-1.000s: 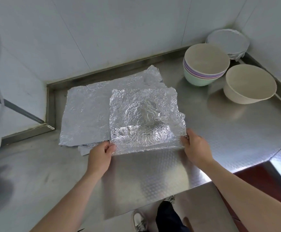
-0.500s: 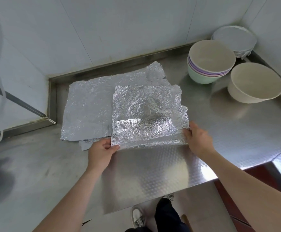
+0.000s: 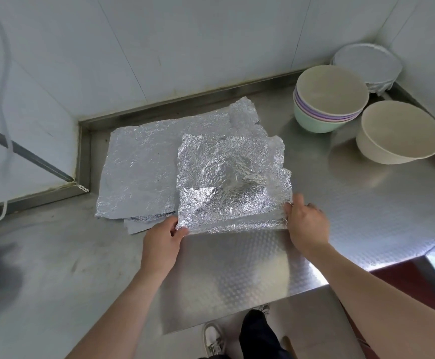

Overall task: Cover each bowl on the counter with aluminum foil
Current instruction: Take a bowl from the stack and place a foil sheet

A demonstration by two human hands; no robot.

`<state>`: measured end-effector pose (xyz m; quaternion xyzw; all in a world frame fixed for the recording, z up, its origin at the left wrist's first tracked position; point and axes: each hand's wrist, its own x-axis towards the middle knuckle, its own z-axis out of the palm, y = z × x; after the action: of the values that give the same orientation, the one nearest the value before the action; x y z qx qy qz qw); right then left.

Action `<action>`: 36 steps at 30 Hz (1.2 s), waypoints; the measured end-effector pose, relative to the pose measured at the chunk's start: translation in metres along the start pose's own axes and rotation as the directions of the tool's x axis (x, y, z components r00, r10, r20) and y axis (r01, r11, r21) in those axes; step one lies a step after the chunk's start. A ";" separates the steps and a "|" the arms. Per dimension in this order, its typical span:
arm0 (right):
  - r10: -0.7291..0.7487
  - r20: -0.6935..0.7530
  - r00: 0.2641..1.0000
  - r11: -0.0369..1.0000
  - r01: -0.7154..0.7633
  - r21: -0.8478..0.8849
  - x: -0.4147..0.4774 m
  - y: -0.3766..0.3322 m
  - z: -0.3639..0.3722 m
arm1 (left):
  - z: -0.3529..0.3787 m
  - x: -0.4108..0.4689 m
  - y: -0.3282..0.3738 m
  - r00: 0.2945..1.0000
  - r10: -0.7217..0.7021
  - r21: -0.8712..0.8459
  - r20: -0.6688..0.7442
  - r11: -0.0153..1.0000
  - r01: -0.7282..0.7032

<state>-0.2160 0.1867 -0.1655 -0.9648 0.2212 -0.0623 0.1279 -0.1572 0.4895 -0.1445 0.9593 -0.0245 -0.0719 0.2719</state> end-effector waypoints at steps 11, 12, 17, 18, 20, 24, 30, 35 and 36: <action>-0.066 -0.059 0.996 0.997 0.064 -0.035 0.002 0.001 0.001 | -0.003 0.004 0.001 1.000 0.025 0.059 0.018 0.998 -0.026; -0.056 -0.049 0.997 0.998 0.055 -0.028 0.002 0.002 0.002 | -0.003 0.004 0.001 0.999 0.023 0.062 0.028 0.998 -0.025; 0.101 0.109 0.989 0.978 -0.119 0.169 0.010 0.004 -0.004 | -0.005 0.006 -0.005 0.996 -0.075 -0.125 0.054 0.989 0.081; 0.135 0.165 0.977 0.946 -0.177 0.272 0.012 0.005 -0.009 | -0.006 0.006 -0.008 0.993 -0.104 -0.190 0.060 0.975 0.114; 0.178 0.260 0.949 0.841 -0.284 0.460 0.015 0.008 -0.017 | -0.009 0.007 -0.015 0.987 -0.137 -0.285 0.082 0.946 0.155; 0.172 0.332 0.928 0.738 -0.344 0.580 0.015 0.013 -0.022 | -0.012 0.006 -0.015 0.984 -0.142 -0.370 0.106 0.913 0.171; 0.075 0.228 0.971 0.855 -0.180 0.486 0.012 0.006 -0.020 | -0.012 0.006 -0.003 0.989 -0.119 -0.292 0.083 0.946 0.138; 0.104 0.222 0.969 0.925 -0.176 0.336 0.010 0.000 -0.014 | -0.005 0.005 -0.005 0.987 -0.152 -0.255 0.058 0.953 0.162; 0.105 0.220 0.970 0.941 -0.168 0.292 0.009 -0.001 -0.013 | -0.004 0.004 -0.004 0.986 -0.161 -0.279 0.054 0.945 0.169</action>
<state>-0.2097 0.1808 -0.1526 -0.9164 0.2615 0.0107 0.3027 -0.1525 0.4947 -0.1439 0.9082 0.0622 -0.1118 0.3986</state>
